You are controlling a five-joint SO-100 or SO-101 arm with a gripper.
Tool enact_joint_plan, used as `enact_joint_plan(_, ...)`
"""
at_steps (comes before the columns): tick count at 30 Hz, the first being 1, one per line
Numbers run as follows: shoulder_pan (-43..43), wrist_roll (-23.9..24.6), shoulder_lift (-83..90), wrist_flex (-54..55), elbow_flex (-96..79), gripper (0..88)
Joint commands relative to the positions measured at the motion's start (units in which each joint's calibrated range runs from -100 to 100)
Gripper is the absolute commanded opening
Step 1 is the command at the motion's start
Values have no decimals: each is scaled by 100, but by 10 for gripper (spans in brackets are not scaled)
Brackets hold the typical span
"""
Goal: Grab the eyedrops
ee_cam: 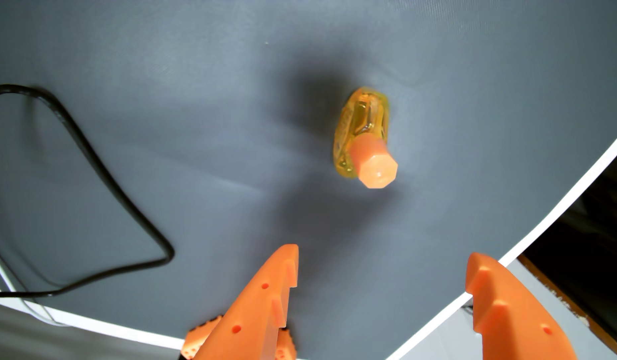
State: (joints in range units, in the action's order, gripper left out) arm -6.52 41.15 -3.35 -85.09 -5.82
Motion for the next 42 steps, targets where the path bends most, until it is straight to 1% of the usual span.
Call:
enact_joint_plan(1,28,-34,42,500,-350,278)
enact_joint_plan(8,3,7,33,2049,-1430,278)
enact_joint_plan(12,3,7,-9,2585,-1799,278)
enact_joint_plan(21,12,-14,-451,2871,-1763,277)
enact_joint_plan(34,37,-40,-553,2992,-1772,271)
enact_joint_plan(37,28,-40,-621,3243,-1835,270)
enact_joint_plan(42,28,-40,-671,3286,-1835,270)
